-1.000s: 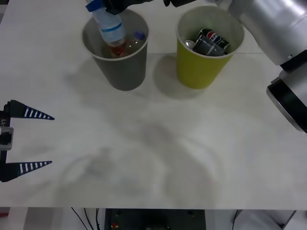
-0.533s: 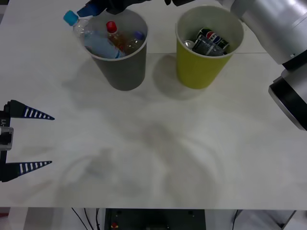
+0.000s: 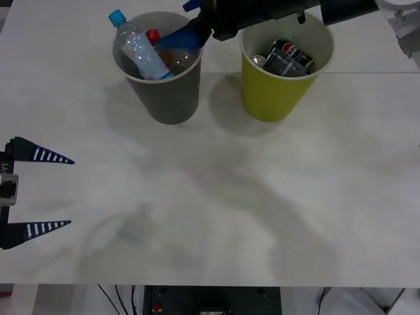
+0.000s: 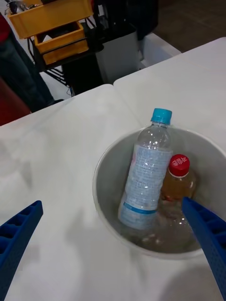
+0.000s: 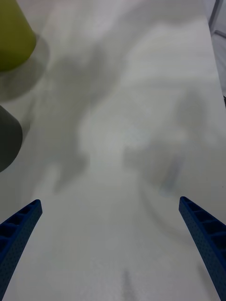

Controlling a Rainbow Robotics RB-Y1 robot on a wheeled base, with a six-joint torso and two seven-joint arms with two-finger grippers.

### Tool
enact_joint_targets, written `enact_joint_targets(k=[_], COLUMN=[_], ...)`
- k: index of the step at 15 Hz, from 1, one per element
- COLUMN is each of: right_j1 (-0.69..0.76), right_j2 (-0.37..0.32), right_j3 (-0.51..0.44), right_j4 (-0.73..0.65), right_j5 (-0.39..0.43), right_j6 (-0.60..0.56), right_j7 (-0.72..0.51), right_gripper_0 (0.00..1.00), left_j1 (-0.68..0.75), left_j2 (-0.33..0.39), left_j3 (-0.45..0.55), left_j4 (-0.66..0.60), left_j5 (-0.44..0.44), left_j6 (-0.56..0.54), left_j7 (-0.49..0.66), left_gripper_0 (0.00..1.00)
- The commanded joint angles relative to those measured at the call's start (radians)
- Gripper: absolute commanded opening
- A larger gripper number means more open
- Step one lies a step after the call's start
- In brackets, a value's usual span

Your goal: Put the can into the green bin and the plastic bottle into the gray bin

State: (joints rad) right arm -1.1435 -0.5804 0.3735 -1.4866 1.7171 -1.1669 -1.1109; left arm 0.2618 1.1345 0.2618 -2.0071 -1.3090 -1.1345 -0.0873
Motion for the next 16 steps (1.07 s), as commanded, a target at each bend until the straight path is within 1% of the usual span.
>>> enact_joint_targets(k=[1,4,5,6,9,10,13,16], right_j1=[0.143,0.327,0.381,0.442,0.607,0.642,0.755,0.858], right_j2=[-0.07,-0.15,-0.17,-0.191,-0.23,-0.233,-0.236,-0.236], right_j3=[-0.09,-0.197,-0.222,-0.255,-0.337,-0.36,-0.482,-0.57], right_j4=[-0.187,-0.373,-0.409,-0.432,-0.459,-0.459,-0.462,-0.463], right_j5=[-0.025,-0.064,-0.079,-0.116,-0.199,-0.211,-0.245,-0.277], right_j6=[-0.082,-0.151,-0.151,-0.152,-0.163,-0.185,-0.295,-0.355], right_j7=[0.011,0.057,0.106,0.161,0.342,0.39,0.537,0.645], right_gripper_0=[1.0,1.0,1.0,1.0,1.0,1.0,1.0,1.0], left_j1=[0.0,0.0,0.0,0.0,0.0,0.0,0.0,0.0], left_j2=[0.0,0.0,0.0,0.0,0.0,0.0,0.0,0.0], left_j3=[0.0,0.0,0.0,0.0,0.0,0.0,0.0,0.0], left_j4=[0.0,0.0,0.0,0.0,0.0,0.0,0.0,0.0], left_j5=[0.0,0.0,0.0,0.0,0.0,0.0,0.0,0.0], left_j6=[0.0,0.0,0.0,0.0,0.0,0.0,0.0,0.0], left_j7=[0.0,0.0,0.0,0.0,0.0,0.0,0.0,0.0], left_gripper_0=[1.0,1.0,1.0,1.0,1.0,1.0,1.0,1.0])
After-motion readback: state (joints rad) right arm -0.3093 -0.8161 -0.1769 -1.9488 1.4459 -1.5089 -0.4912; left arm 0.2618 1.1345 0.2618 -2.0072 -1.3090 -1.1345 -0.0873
